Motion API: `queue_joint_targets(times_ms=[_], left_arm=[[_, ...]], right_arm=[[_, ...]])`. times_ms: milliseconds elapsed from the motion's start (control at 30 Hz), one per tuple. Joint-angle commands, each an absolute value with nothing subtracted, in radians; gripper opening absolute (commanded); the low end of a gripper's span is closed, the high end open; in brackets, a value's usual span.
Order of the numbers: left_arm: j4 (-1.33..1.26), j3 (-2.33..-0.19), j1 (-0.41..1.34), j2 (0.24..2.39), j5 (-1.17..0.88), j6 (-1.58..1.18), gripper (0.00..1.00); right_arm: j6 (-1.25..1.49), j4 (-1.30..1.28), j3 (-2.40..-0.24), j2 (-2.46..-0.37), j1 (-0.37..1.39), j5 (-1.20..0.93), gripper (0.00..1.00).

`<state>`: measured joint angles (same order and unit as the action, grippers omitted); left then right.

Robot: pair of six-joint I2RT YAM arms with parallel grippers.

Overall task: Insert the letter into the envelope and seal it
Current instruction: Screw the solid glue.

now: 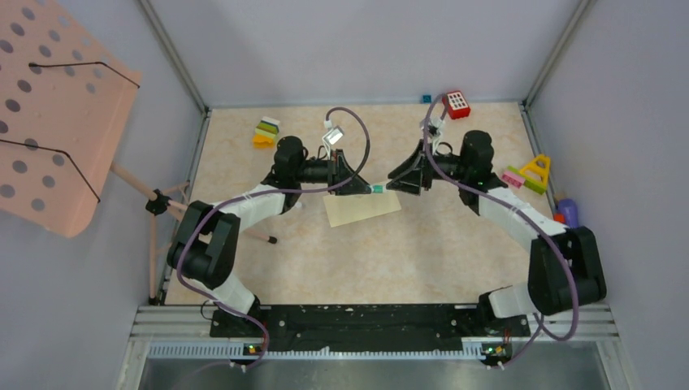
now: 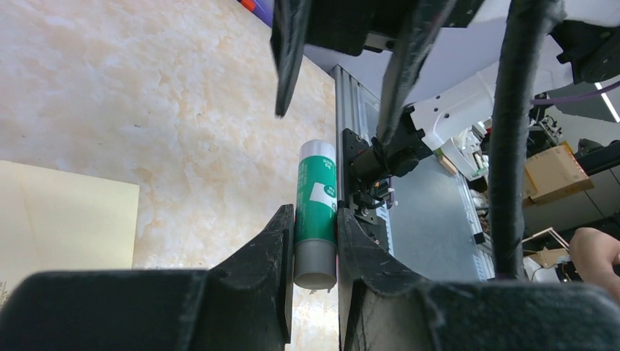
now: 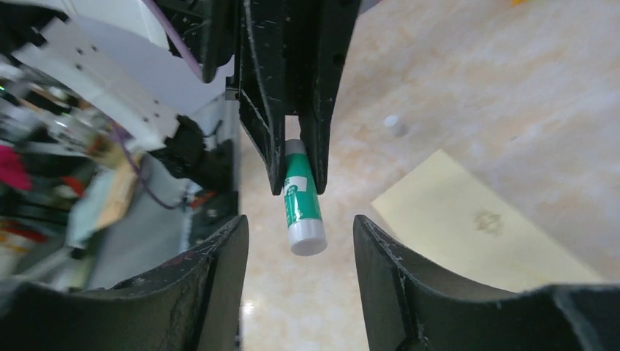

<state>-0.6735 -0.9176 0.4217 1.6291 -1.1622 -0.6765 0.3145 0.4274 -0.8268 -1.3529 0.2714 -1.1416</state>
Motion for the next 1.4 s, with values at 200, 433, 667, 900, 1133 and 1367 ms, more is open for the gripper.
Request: queue_joint_targets(times_ms=[200,433,667,900,1133,1367], left_arm=[[-0.683,-0.908,0.424,1.592,-1.161,-0.626,0.0],[-0.684,-0.91,0.425,1.604,-1.161,-0.627,0.0],[-0.679,-0.91,0.425,1.597,-1.158,-0.622,0.0],[-0.678,-0.914,0.425,1.601,-1.16,-0.627,0.0],[-0.682,-0.911,0.425,1.591,-1.159,-0.632,0.0],[-0.699,-0.908,0.425,1.58,-1.16,-0.646,0.0]], right_arm=[[0.847,0.53,-0.885,-1.577,0.255,-1.326,0.46],[0.896,0.582,-0.877,-1.565,0.255,-1.33,0.4],[0.983,0.696,-0.861,-1.571,0.256,-1.338,0.27],[0.871,0.757,-0.843,-1.54,0.264,-1.332,0.08],[0.22,0.622,-0.803,-1.397,0.292,-1.24,0.01],[-0.744,0.129,-0.799,-1.284,0.426,-1.085,0.19]])
